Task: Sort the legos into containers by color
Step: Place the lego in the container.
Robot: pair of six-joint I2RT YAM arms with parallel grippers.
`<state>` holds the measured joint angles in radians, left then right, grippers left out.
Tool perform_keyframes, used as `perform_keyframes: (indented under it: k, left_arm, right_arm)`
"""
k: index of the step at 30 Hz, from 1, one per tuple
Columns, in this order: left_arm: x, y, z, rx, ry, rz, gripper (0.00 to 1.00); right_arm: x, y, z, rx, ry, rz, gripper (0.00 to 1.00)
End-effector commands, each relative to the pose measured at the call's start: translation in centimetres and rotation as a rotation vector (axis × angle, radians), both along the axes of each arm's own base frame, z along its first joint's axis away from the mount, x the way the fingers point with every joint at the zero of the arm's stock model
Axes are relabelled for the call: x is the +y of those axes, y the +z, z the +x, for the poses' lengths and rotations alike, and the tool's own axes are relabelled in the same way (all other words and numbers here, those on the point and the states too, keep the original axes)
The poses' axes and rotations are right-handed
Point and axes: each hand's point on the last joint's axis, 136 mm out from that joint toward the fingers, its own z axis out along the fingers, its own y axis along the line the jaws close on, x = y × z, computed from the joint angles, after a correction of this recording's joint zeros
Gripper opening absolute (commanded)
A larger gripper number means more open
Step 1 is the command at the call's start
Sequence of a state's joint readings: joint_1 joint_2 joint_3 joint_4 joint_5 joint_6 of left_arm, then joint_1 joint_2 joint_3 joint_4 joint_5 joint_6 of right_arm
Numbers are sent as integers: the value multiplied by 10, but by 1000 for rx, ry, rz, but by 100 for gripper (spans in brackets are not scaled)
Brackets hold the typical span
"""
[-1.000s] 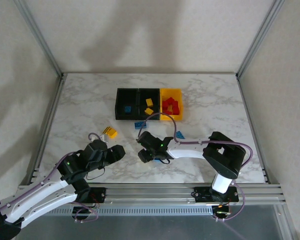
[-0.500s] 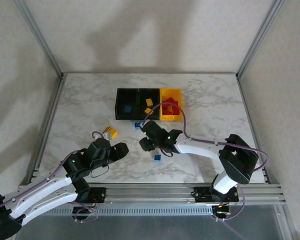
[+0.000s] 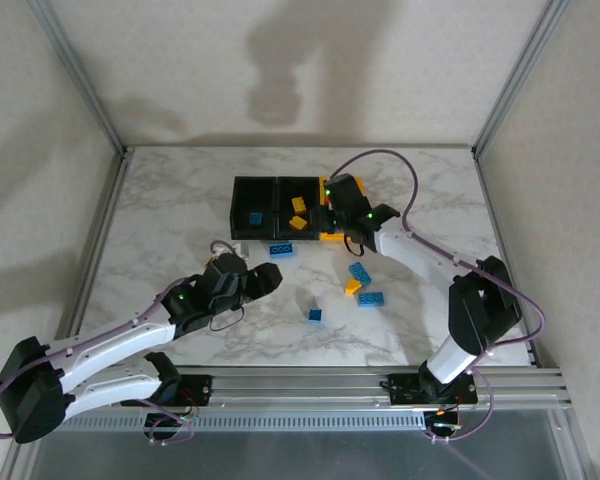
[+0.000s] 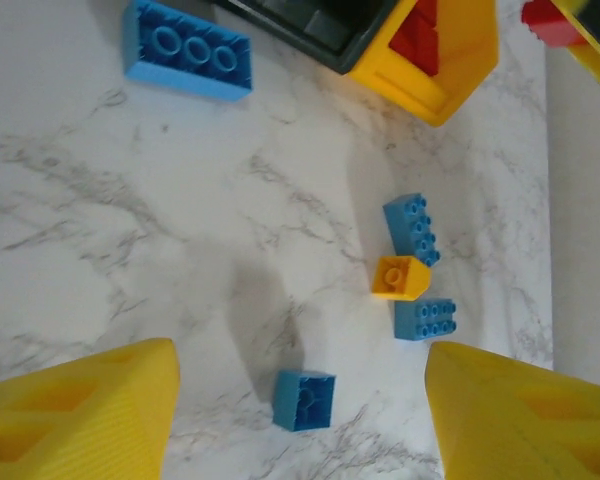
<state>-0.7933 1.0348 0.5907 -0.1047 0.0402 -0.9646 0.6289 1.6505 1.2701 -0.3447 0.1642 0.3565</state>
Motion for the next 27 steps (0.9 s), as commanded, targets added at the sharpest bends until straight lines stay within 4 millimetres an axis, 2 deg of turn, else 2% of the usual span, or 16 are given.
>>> perform_keyframes:
  k: [1,7,14,22,27]
  left_arm:
    - [-13,20,14,-68,-13,-23,66]
    - [-19,15,17,-54,-27,-21,66]
    - [-17,14,16,-57,-24,-13,66]
    - [-22,20,19,-80,-49,-17,66]
    - [-24,17,20,-71,-56,-4,66]
  right_arm:
    - [-14,-17,19,66,-69,-26,48]
    - [-27,-26,63,99,-162,-13,48]
    - [-29,-46,106,135,-218,-30,48]
    - [-31,-65,129,158,-255,-36,51]
    - [-33,-69,133,164,-270,-44,62]
